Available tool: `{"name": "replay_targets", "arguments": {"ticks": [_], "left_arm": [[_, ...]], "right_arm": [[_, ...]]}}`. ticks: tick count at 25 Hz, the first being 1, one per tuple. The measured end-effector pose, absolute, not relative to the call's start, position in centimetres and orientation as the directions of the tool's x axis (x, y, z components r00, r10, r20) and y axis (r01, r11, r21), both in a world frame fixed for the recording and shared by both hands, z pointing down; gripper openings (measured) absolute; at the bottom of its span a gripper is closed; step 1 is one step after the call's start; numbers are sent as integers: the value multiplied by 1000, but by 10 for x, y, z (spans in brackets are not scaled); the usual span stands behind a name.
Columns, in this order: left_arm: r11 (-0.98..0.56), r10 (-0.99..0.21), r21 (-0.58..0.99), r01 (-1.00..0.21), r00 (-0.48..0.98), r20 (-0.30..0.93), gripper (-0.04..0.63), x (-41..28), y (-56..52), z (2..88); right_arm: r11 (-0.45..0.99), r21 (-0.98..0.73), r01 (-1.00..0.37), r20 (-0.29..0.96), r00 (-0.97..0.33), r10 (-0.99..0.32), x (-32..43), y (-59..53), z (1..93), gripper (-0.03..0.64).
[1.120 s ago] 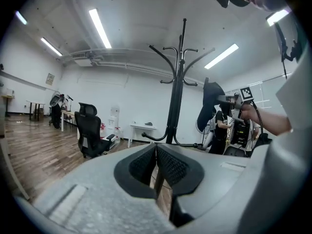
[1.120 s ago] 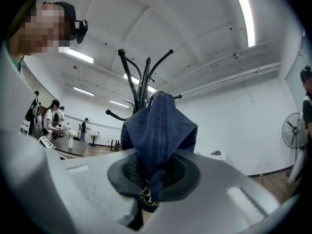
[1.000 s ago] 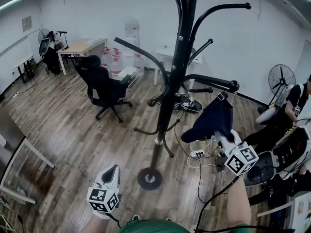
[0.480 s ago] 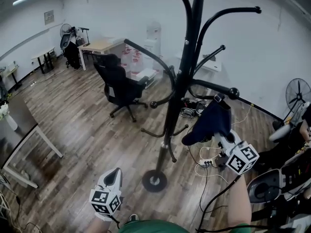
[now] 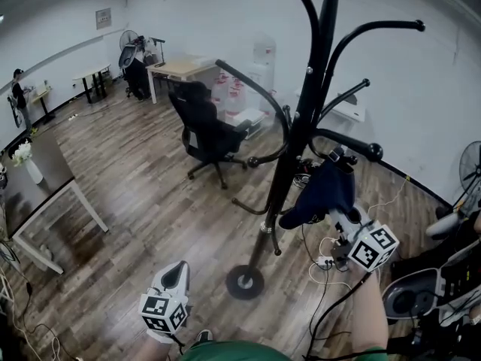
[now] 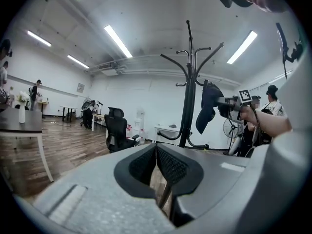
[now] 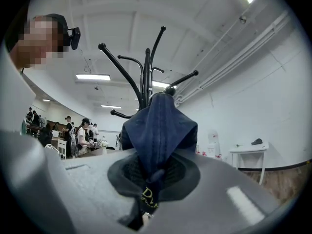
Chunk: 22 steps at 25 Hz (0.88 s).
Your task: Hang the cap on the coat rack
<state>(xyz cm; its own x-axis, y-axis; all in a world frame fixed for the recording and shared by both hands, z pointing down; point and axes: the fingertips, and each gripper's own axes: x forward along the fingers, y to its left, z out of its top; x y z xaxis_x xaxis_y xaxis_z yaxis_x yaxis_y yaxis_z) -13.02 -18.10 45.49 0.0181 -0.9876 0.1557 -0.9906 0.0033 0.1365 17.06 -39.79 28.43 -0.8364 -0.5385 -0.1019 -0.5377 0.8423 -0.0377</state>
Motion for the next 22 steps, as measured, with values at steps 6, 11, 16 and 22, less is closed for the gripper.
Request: {"name": "replay_targets", "arguments": {"ticks": [6,11,16,22], "left_arm": [[25,-987,138,-990,-2,161,12,-130,-172,455],[29,-986,144,-989,-5,169,12,-125,-176,453],[8,-986,140,-990,15,166,12,-122,-190,452],[-52,-986,135,-990,72,148,12,-121,-197,453]], "right_arm": [[862,-42,-506,-73,-859,-507,158,-397,295,25],[861,-58,-505,-47,-861,-507,157,-404,304,28],[839,-60,-541,-50,-838,-544,164,-414,310,61],[803,-116,-584,-58,-803,-592,175,-404,320,189]]}}
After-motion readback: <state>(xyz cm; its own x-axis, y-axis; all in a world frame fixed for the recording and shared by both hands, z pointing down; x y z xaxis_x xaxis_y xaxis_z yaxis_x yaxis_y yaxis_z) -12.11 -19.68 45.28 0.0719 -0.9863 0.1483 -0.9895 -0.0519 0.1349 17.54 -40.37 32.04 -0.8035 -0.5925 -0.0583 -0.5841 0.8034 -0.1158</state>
